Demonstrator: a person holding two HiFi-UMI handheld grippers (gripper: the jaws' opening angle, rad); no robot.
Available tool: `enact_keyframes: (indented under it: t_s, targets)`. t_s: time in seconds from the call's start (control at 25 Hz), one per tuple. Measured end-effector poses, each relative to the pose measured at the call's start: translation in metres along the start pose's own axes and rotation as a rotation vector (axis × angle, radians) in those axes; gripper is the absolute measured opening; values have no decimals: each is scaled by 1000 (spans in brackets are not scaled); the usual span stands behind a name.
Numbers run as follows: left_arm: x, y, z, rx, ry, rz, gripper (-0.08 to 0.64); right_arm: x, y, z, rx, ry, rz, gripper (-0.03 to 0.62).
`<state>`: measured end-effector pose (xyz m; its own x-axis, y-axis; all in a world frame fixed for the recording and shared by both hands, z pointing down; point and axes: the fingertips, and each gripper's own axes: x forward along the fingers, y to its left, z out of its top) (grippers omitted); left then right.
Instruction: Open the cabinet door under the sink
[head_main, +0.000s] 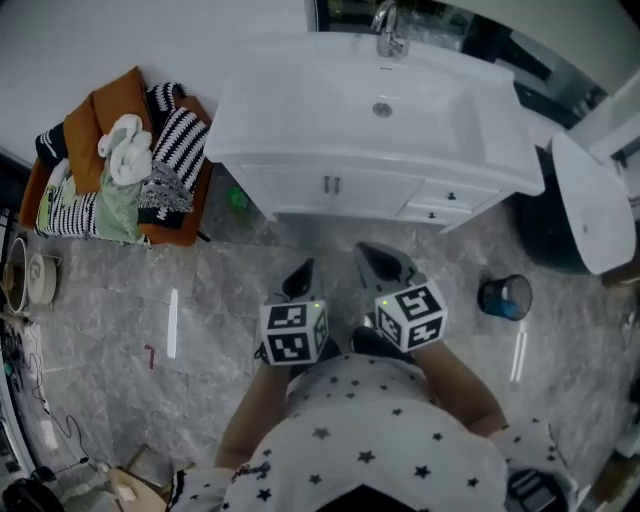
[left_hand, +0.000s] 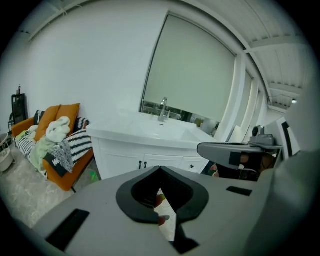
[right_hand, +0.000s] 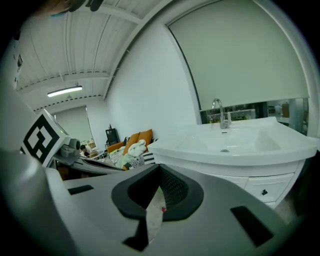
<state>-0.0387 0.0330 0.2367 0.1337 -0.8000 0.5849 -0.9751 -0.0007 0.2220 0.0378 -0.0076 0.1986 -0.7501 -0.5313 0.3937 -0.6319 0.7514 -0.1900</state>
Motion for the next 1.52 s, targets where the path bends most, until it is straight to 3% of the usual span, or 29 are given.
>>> enact_keyframes:
  t_s: [0.64,0.92,1.52]
  targets:
    - [68,63,-7,50,132,-79,5,86,-41,-23,86,63,-183,6]
    - [104,77,-30,68,156,-69,5,118,-61,-39,62,66,-202,6]
    - [181,106,-112,57,158,-15,5,186,-117,-143,103,103,-239,8]
